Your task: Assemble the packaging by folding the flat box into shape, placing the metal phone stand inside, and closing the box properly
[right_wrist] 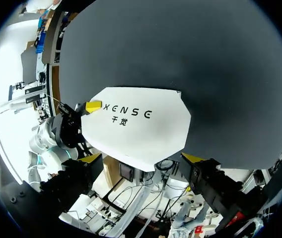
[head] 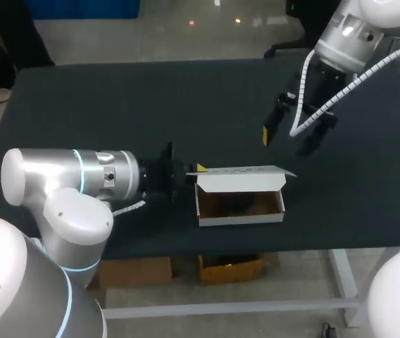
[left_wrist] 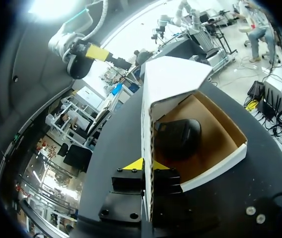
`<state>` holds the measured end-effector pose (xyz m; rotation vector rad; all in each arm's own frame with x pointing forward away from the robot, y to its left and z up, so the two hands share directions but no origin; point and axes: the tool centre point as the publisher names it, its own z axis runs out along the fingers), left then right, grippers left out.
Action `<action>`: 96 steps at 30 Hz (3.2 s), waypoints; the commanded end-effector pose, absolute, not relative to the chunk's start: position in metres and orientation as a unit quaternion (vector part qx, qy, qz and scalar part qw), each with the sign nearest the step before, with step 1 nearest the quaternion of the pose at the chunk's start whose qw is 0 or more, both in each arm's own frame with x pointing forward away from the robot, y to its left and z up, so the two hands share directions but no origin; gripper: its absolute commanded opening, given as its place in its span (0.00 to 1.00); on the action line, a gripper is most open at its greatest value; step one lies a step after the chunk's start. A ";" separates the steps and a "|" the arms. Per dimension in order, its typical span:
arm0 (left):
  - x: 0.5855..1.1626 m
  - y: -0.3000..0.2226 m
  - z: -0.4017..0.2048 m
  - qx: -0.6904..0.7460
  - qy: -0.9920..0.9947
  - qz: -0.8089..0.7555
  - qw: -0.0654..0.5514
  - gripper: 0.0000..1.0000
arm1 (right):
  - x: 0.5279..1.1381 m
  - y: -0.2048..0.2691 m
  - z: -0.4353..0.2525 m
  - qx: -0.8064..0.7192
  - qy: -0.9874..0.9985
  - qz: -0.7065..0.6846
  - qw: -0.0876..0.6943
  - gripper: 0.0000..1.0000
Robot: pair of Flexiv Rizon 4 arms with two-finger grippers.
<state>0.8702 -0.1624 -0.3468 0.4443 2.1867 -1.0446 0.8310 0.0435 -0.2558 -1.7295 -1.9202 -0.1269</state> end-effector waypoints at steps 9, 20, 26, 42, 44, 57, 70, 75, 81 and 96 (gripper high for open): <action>0.864 -0.161 -0.354 0.181 0.823 -0.404 0.355 0.00 | 0.823 0.039 -0.274 -0.661 -0.693 -0.011 0.287 0.89; 0.860 -0.165 -0.355 0.189 0.821 -0.397 0.363 0.00 | 0.818 0.029 -0.289 -0.674 -0.675 -0.011 0.299 0.48; 0.859 -0.165 -0.357 0.191 0.820 -0.396 0.366 0.00 | 0.813 0.033 -0.302 -0.677 -0.673 -0.001 0.298 0.46; 0.858 -0.165 -0.357 0.194 0.818 -0.396 0.369 0.00 | 0.812 0.034 -0.319 -0.680 -0.666 0.003 0.305 0.42; 0.858 -0.165 -0.358 0.195 0.818 -0.397 0.369 0.00 | 0.813 0.034 -0.319 -0.681 -0.666 0.002 0.306 0.41; 0.856 -0.163 -0.357 0.194 0.815 -0.401 0.370 0.00 | 0.814 0.036 -0.326 -0.680 -0.666 -0.005 0.307 0.39; 0.852 -0.162 -0.358 0.191 0.814 -0.400 0.374 0.00 | 0.811 0.036 -0.332 -0.679 -0.666 -0.005 0.310 0.38; 0.851 -0.163 -0.358 0.193 0.814 -0.399 0.375 0.08 | 0.811 0.037 -0.333 -0.679 -0.665 -0.004 0.311 0.38; 0.849 -0.163 -0.357 0.194 0.813 -0.400 0.375 0.19 | 0.811 0.037 -0.333 -0.679 -0.665 -0.004 0.311 0.38; 0.839 -0.144 -0.355 0.180 0.812 -0.398 0.388 0.29 | 0.812 0.037 -0.335 -0.679 -0.663 -0.004 0.314 0.37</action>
